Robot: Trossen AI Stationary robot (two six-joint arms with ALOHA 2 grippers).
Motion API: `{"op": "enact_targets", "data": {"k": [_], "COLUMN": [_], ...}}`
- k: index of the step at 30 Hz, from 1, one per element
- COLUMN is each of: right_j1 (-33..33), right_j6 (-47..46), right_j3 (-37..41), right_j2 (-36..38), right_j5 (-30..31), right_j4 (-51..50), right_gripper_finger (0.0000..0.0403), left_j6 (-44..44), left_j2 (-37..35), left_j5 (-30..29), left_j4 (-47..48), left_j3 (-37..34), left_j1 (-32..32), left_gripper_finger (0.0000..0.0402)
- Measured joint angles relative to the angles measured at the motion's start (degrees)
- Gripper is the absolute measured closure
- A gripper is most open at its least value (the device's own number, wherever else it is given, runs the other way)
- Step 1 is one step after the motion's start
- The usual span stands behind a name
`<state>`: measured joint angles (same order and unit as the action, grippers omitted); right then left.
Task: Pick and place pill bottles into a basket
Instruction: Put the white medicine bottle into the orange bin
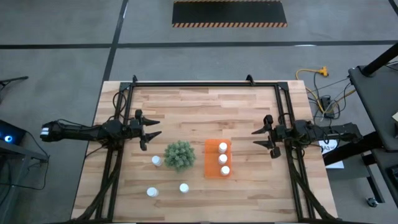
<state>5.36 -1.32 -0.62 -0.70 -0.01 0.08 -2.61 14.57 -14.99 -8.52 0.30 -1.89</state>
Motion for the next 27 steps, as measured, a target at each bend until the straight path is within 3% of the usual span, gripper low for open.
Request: {"op": "enact_targets", "data": {"k": [27], "right_j1": [0.0], "right_j6": [-1.1], "right_j3": [0.0], "right_j2": [-0.2], "right_j5": [0.0], "right_j4": [0.1], "right_gripper_finger": [0.0232], "left_j6": [0.0], "left_j2": [0.0], "left_j5": [0.0], "left_j4": [0.0], "left_j3": [0.0], "left_j1": [0.0], "left_gripper_finger": [0.0184]}}
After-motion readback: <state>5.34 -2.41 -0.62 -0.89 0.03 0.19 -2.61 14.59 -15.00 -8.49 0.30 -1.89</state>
